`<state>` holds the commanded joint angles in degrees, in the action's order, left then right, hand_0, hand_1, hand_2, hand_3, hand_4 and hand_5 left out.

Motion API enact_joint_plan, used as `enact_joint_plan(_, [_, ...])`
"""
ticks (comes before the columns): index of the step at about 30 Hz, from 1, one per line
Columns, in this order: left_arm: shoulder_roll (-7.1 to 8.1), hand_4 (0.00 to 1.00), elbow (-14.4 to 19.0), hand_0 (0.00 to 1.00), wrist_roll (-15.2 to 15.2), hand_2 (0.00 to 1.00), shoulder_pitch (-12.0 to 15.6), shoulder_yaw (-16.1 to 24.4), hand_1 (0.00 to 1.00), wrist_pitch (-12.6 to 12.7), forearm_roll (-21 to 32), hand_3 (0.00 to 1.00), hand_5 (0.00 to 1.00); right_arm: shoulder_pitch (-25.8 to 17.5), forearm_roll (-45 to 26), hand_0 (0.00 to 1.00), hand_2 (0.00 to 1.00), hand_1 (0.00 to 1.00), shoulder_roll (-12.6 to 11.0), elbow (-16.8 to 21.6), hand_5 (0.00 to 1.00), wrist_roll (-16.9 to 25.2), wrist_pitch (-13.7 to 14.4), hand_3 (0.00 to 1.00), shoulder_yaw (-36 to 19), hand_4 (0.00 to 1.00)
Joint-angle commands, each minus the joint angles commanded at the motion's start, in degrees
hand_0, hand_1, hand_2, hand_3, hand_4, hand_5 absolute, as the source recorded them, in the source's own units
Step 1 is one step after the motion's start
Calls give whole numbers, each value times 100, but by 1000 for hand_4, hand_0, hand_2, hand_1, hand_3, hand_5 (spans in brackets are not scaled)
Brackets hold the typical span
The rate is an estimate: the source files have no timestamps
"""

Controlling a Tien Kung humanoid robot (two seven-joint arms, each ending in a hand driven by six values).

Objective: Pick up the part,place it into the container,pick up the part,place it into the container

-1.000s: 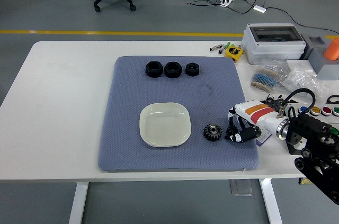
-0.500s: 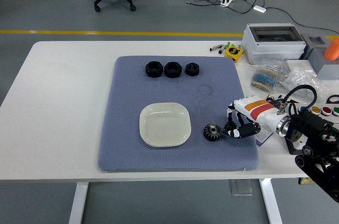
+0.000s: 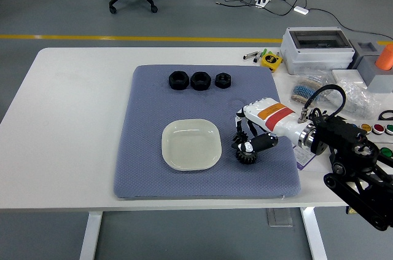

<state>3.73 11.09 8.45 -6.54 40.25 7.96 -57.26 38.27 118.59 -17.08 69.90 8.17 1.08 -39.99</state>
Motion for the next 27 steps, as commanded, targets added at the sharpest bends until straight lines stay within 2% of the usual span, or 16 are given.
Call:
enact_joint_plan(5, [6, 641, 2, 740, 3, 649, 1, -5, 692, 6, 29, 583, 618, 167, -15, 44, 213, 101, 363, -50, 415, -54, 32, 346, 125, 789])
enact_joint_plan(6, [9, 641, 1, 740, 2, 649, 2, -5, 691, 8, 31, 584, 617, 217, -25, 47, 222, 111, 444, -92, 399, -71, 58, 390, 182, 808])
enact_joint_plan(7, [10, 641, 1, 740, 2, 649, 2, -4, 691, 9, 31, 584, 617, 246, -31, 47, 222, 111, 495, -117, 399, -81, 74, 390, 217, 808])
enact_joint_plan(9, [14, 641, 0, 740, 8, 649, 1, 10, 691, 6, 6, 584, 617, 318, -87, 47, 222, 111, 631, -237, 399, -93, 236, 390, 319, 808])
enact_joint_plan(11, [16, 641, 1, 740, 3, 649, -5, -6, 691, 9, 22, 584, 617, 355, -237, 47, 222, 111, 792, -411, 399, -88, 578, 390, 411, 808])
enact_joint_plan(12, [16, 641, 1, 740, 3, 649, -6, -9, 691, 11, 27, 584, 617, 360, -269, 47, 222, 111, 821, -448, 399, -83, 640, 390, 425, 808])
enact_joint_plan(13, [17, 641, 2, 741, 5, 649, -11, -6, 688, 11, 31, 584, 618, 376, -315, 113, 405, 244, 879, -525, 464, -55, 701, 534, 480, 825])
enact_joint_plan(17, [24, 641, 1, 741, 8, 649, -15, 7, 688, 12, 14, 584, 618, 402, -418, 113, 405, 244, 978, -734, 464, 21, 789, 534, 642, 825])
enact_joint_plan(18, [23, 641, 1, 741, 10, 649, -15, 12, 688, 11, 5, 584, 618, 402, -461, 223, 650, 380, 994, -781, 482, 33, 809, 864, 668, 998])
enact_joint_plan(23, [23, 641, 4, 742, 20, 649, -2, 35, 690, 7, -6, 583, 618, 359, -558, 223, 650, 380, 978, -892, 482, 109, 953, 864, 691, 998])
enact_joint_plan(24, [22, 641, 5, 742, 19, 649, 2, 31, 690, 6, -13, 583, 618, 345, -572, 268, 758, 439, 960, -896, 468, 128, 1007, 928, 666, 998])
enact_joint_plan(27, [20, 641, 6, 742, 25, 647, 9, 46, 690, 0, -46, 583, 618, 303, -571, 268, 758, 439, 922, -893, 468, 154, 1094, 928, 570, 998])
